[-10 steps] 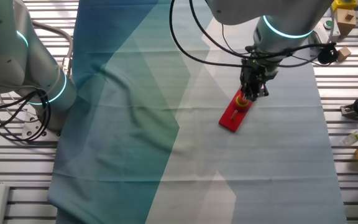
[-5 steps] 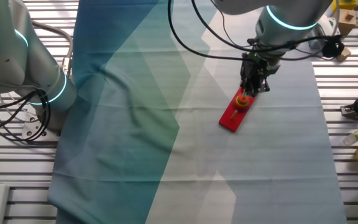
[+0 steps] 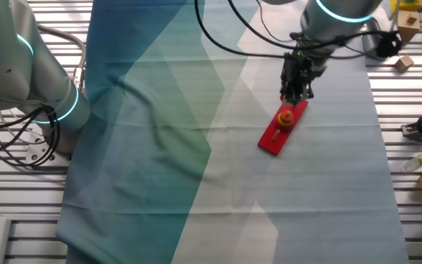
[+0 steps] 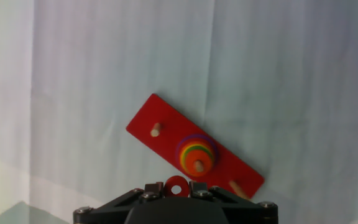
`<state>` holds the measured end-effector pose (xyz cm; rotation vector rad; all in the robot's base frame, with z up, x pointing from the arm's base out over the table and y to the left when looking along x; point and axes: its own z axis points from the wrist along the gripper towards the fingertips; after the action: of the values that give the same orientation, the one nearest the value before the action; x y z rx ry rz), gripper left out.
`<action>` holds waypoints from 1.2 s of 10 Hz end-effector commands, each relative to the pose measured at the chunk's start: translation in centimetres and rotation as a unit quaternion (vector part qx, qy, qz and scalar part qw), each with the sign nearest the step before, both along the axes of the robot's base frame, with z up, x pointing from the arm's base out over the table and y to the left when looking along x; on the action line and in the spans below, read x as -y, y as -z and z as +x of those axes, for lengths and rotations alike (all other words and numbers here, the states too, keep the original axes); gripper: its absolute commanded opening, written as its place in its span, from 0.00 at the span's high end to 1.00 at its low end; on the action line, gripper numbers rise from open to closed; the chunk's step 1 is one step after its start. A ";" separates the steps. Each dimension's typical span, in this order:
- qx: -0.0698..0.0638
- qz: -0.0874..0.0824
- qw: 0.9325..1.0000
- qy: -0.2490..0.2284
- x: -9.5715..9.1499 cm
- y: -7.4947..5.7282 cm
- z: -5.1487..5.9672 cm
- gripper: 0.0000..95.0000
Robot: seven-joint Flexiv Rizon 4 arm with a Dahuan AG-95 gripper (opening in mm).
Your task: Take out one Hanoi block and throw it aside
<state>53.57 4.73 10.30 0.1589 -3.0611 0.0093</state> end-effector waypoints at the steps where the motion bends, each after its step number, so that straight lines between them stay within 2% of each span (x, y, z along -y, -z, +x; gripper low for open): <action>1: 0.003 0.000 1.000 0.009 -0.7 0.2 -0.2 1.00; 3: 0.008 0.001 1.000 0.018 -1.4 0.8 -0.3 1.00; 8: 0.020 0.003 1.000 0.025 -1.7 2.3 -0.1 1.00; 12: 0.028 0.003 0.999 0.025 -1.8 4.1 0.0 1.00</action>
<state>53.62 6.56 5.95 0.0848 -3.1203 0.0021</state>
